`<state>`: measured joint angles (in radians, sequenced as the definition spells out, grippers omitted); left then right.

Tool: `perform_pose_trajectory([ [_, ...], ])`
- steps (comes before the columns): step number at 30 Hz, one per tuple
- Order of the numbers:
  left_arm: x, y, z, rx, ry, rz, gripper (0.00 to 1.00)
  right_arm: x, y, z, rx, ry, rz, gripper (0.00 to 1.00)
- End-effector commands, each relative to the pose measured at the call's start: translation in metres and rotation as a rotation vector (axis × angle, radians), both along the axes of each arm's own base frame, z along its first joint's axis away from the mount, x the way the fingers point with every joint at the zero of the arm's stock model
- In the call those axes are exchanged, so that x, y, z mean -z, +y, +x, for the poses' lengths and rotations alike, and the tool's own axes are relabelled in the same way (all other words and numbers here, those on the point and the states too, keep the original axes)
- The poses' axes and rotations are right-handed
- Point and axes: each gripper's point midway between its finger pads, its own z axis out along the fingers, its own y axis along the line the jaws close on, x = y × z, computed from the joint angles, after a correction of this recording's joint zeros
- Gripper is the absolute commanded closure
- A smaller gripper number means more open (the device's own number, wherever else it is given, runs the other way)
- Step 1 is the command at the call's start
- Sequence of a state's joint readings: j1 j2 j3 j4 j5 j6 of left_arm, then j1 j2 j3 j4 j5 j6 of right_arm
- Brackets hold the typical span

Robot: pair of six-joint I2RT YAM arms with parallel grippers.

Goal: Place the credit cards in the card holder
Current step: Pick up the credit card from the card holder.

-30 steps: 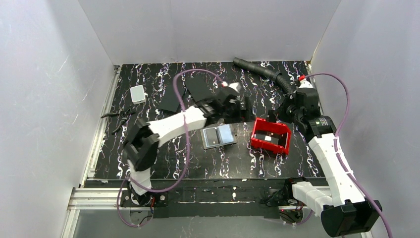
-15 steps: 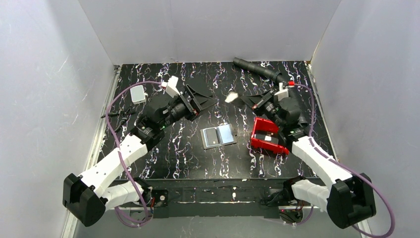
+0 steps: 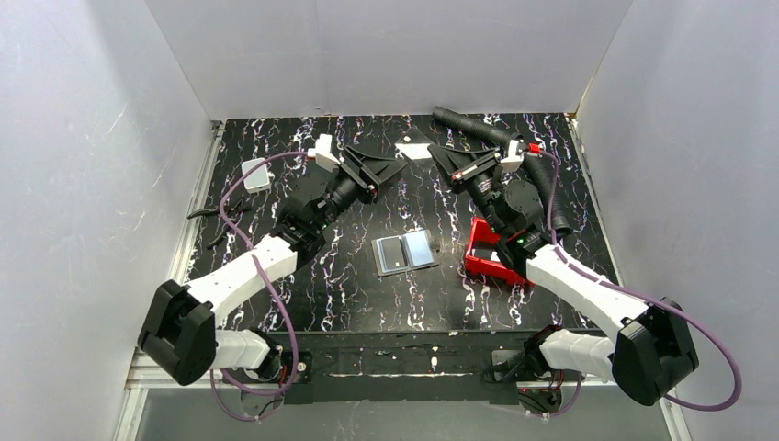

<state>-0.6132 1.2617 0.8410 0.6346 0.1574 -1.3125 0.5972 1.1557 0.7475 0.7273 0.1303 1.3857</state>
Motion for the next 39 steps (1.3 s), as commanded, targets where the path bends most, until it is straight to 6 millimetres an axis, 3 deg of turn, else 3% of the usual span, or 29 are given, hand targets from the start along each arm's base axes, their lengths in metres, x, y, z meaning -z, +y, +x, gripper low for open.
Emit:
perform_pose_trajectory([
  [1, -0.036, -0.008, 0.004, -0.014, -0.137, -0.057, 0.43, -0.026, 0.003, -0.003, 0.007, -0.041, 0.075, 0.99],
  [3, -0.04, -0.017, 0.002, 0.006, -0.168, -0.045, 0.44, -0.022, 0.005, -0.003, 0.0, -0.03, 0.078, 0.99],
  [8, -0.043, -0.017, -0.001, -0.003, -0.21, -0.044, 0.41, -0.017, 0.0, -0.002, 0.028, -0.011, 0.067, 0.99],
  [11, -0.037, -0.019, -0.008, 0.019, -0.2, -0.04, 0.36, -0.014, -0.008, -0.001, 0.066, 0.001, 0.083, 0.99],
  [14, -0.026, -0.008, -0.012, -0.015, -0.167, -0.049, 0.34, -0.014, -0.014, -0.001, 0.091, 0.011, 0.078, 0.99],
  [16, -0.029, -0.002, -0.013, -0.041, -0.184, -0.049, 0.34, -0.012, -0.015, -0.001, 0.1, 0.022, 0.057, 0.99],
  [19, -0.049, -0.01, -0.015, -0.002, -0.26, -0.034, 0.34, -0.01, -0.007, -0.002, 0.058, 0.021, 0.06, 0.99],
  [23, -0.054, -0.029, -0.013, 0.081, -0.25, -0.049, 0.47, -0.015, 0.004, -0.006, -0.003, -0.013, 0.11, 0.99],
  [39, -0.045, -0.035, -0.004, 0.068, -0.22, -0.05, 0.7, -0.015, -0.005, -0.009, 0.039, -0.009, 0.068, 0.99],
])
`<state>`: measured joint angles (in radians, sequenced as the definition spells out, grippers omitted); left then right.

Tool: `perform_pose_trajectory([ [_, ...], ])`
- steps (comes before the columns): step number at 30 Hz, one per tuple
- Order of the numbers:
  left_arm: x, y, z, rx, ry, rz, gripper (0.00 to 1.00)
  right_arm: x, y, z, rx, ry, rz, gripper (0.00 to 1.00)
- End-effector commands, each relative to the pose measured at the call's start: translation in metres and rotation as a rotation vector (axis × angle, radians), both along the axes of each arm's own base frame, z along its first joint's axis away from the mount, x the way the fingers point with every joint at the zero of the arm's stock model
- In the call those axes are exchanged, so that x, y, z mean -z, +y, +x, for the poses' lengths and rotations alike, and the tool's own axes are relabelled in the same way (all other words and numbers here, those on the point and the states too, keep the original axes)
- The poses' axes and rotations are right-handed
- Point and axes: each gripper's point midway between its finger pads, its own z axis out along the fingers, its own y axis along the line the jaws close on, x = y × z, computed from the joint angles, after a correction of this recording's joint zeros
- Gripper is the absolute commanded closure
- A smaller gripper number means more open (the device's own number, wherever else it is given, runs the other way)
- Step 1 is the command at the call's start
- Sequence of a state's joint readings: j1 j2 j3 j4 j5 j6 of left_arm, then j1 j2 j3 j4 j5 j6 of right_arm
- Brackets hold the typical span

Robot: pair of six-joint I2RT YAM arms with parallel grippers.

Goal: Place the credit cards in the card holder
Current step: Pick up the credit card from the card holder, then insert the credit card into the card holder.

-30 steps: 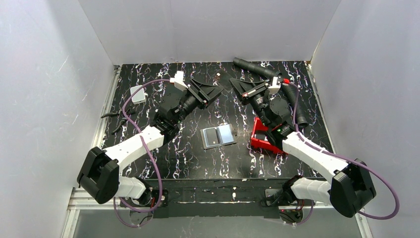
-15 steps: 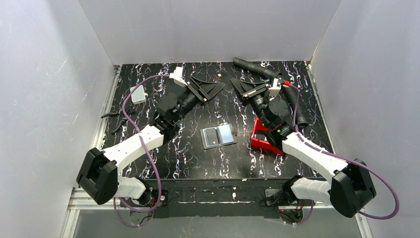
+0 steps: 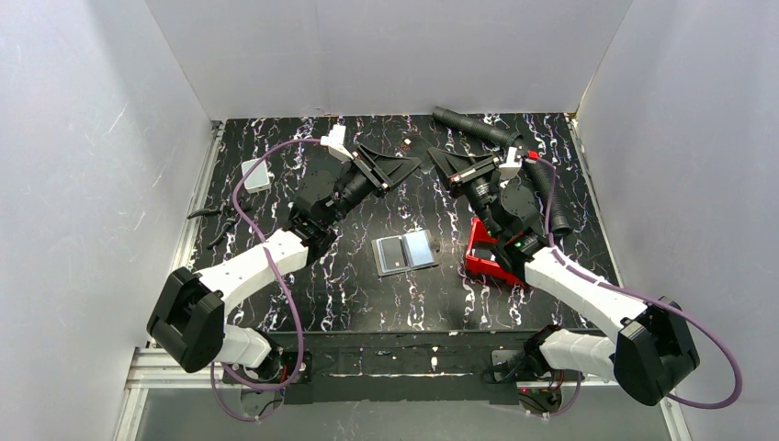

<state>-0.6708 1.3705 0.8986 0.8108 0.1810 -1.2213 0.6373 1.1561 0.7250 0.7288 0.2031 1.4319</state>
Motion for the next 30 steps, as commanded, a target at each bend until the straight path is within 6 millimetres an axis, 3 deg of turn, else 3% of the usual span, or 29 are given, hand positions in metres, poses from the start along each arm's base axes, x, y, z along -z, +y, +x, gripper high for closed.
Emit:
perform_pose_trajectory([
  [1, -0.025, -0.002, -0.001, 0.003, -0.05, -0.042, 0.71, -0.024, -0.009, -0.008, 0.024, -0.059, 0.024, 0.99],
  [9, -0.023, -0.002, -0.001, -0.008, -0.049, -0.039, 0.76, -0.022, -0.01, -0.01, 0.026, -0.051, 0.009, 0.99],
  [18, -0.017, -0.005, 0.001, 0.006, -0.03, -0.037, 0.73, -0.019, -0.009, -0.012, 0.017, -0.041, -0.002, 0.99],
  [30, -0.014, -0.003, -0.001, -0.001, -0.016, -0.04, 0.93, -0.018, -0.003, -0.014, -0.01, -0.032, -0.026, 0.99],
])
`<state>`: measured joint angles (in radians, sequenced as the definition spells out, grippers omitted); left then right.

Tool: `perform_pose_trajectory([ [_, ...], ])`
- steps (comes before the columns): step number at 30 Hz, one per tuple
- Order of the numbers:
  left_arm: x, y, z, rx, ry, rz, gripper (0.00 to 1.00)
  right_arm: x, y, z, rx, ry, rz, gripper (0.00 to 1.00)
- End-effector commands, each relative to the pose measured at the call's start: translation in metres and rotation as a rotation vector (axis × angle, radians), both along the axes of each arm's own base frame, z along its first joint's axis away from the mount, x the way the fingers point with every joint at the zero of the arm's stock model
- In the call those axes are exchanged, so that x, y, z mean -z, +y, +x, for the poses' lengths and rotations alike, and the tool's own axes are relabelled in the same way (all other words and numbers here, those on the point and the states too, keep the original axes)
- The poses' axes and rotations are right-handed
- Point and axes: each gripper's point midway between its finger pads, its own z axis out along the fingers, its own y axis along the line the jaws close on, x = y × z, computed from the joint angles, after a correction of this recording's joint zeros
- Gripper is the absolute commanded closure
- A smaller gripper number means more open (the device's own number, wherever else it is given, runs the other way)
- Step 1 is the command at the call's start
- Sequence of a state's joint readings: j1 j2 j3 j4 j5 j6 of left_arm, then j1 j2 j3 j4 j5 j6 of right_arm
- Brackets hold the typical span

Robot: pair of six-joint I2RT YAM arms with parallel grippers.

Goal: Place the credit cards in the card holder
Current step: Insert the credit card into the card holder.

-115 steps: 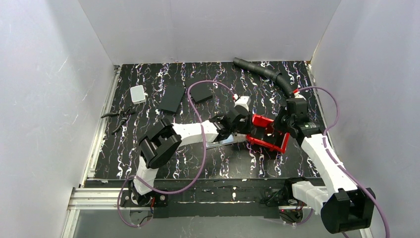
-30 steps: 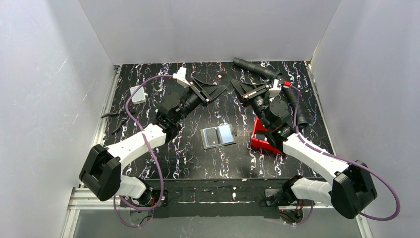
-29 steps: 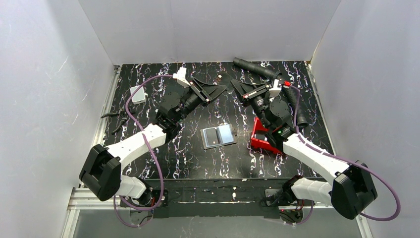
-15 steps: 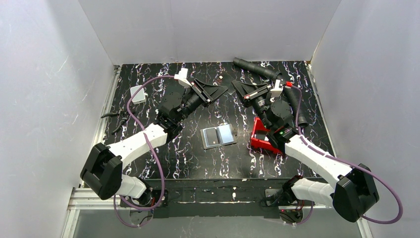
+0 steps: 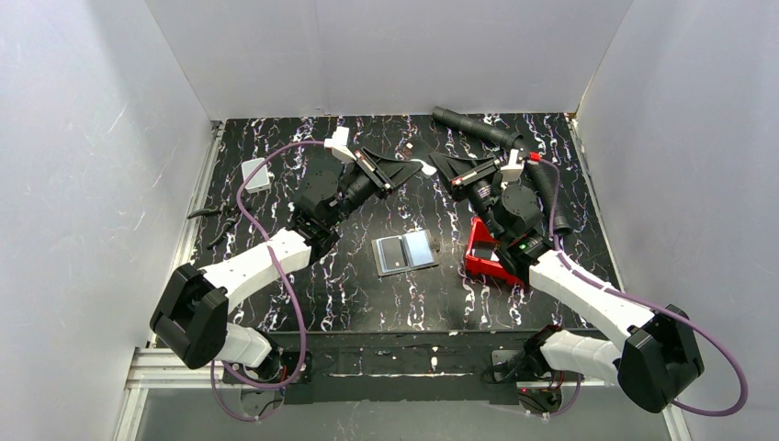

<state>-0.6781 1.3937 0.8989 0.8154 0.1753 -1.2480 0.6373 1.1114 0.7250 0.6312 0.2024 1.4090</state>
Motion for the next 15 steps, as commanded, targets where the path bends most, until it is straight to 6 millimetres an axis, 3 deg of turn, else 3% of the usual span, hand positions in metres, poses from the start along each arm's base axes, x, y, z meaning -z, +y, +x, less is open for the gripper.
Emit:
perform_pose_trajectory([
  [1, -0.022, 0.002, -0.004, -0.008, -0.057, -0.032, 0.95, -0.025, 0.001, -0.009, -0.017, -0.062, 0.023, 0.99],
  [2, -0.022, 0.002, -0.003, -0.01, -0.06, -0.028, 0.97, -0.024, 0.001, -0.009, -0.018, -0.06, 0.02, 0.99],
  [3, -0.021, 0.004, -0.003, -0.018, -0.061, -0.024, 1.0, -0.02, 0.001, -0.009, -0.015, -0.049, 0.007, 0.9],
  [5, -0.013, 0.008, -0.002, -0.035, -0.043, -0.014, 1.0, -0.01, 0.001, -0.008, -0.008, -0.016, -0.042, 0.66],
  [9, 0.024, 0.021, -0.001, -0.019, 0.063, 0.062, 1.0, 0.015, -0.014, -0.009, 0.046, 0.043, -0.275, 0.29],
  [15, 0.096, 0.045, -0.025, 0.076, 0.204, 0.403, 1.0, 0.059, -0.047, -0.017, 0.036, 0.059, -0.836, 0.07],
])
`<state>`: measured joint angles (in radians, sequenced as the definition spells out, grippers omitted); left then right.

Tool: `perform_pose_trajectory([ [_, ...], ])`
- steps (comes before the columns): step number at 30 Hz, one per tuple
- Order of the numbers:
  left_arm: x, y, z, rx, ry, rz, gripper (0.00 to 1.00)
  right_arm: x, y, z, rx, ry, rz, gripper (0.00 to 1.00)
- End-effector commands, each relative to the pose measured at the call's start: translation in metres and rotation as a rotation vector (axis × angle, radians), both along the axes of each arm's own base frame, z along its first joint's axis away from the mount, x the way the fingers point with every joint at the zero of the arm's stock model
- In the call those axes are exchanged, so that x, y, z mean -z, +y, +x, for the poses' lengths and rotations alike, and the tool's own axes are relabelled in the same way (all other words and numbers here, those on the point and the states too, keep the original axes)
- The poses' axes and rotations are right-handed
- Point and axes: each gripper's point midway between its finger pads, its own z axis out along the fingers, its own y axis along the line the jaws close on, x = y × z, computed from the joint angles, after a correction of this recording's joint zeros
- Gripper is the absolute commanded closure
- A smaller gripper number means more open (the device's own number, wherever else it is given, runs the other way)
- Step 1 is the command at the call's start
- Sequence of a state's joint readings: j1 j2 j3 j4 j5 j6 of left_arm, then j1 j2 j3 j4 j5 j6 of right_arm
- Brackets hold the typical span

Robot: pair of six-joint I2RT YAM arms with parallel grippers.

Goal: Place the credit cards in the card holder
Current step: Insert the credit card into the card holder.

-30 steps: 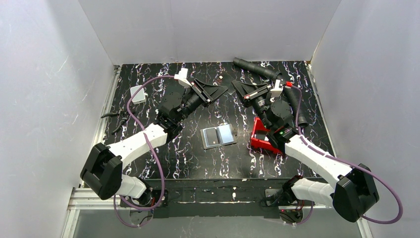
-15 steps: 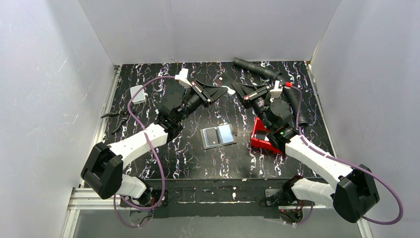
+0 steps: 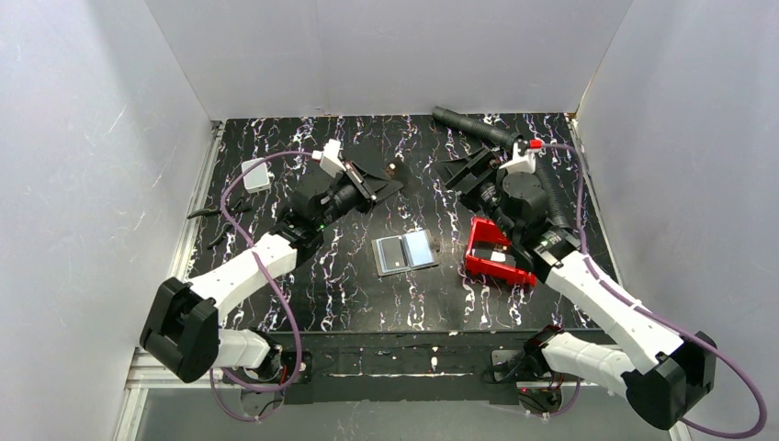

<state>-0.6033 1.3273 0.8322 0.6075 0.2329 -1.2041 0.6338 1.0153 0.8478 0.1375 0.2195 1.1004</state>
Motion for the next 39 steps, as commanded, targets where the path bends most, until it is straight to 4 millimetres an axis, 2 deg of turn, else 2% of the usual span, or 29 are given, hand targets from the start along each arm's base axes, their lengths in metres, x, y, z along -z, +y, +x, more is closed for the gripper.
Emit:
perform_pose_trajectory([
  [1, 0.054, 0.021, -0.035, 0.134, 0.112, 0.324, 1.0, 0.024, -0.028, -0.007, -0.054, -0.015, -0.485, 0.04],
  [4, 0.093, 0.038, -0.059, 0.246, 0.21, 0.569, 1.0, 0.045, -0.02, -0.011, -0.233, -0.027, -0.702, 0.02],
  [8, 0.125, 0.046, -0.08, 0.383, 0.303, 0.69, 1.0, 0.09, -0.003, -0.02, -0.464, 0.043, -0.823, 0.02],
  [11, 0.139, 0.04, -0.081, 0.425, 0.333, 0.681, 1.0, 0.128, 0.014, -0.029, -0.617, 0.125, -0.81, 0.18],
  [14, 0.159, 0.031, -0.078, 0.467, 0.402, 0.679, 1.0, 0.157, 0.022, -0.032, -0.682, 0.193, -0.779, 0.32],
  [18, 0.179, 0.018, -0.079, 0.546, 0.484, 0.643, 1.0, 0.19, 0.023, -0.035, -0.747, 0.29, -0.792, 0.44],
  [24, 0.194, 0.011, -0.072, 0.567, 0.524, 0.648, 1.0, 0.237, 0.02, -0.036, -0.788, 0.396, -0.827, 0.56],
  [33, 0.21, 0.009, -0.067, 0.57, 0.582, 0.67, 1.0, 0.273, 0.011, -0.023, -0.745, 0.448, -0.9, 0.58],
  [36, 0.214, 0.01, -0.067, 0.57, 0.593, 0.677, 1.0, 0.278, 0.006, -0.018, -0.717, 0.452, -0.927, 0.62],
  [39, 0.215, 0.011, -0.066, 0.558, 0.595, 0.688, 1.0, 0.281, 0.003, -0.015, -0.695, 0.449, -0.935, 0.63],
])
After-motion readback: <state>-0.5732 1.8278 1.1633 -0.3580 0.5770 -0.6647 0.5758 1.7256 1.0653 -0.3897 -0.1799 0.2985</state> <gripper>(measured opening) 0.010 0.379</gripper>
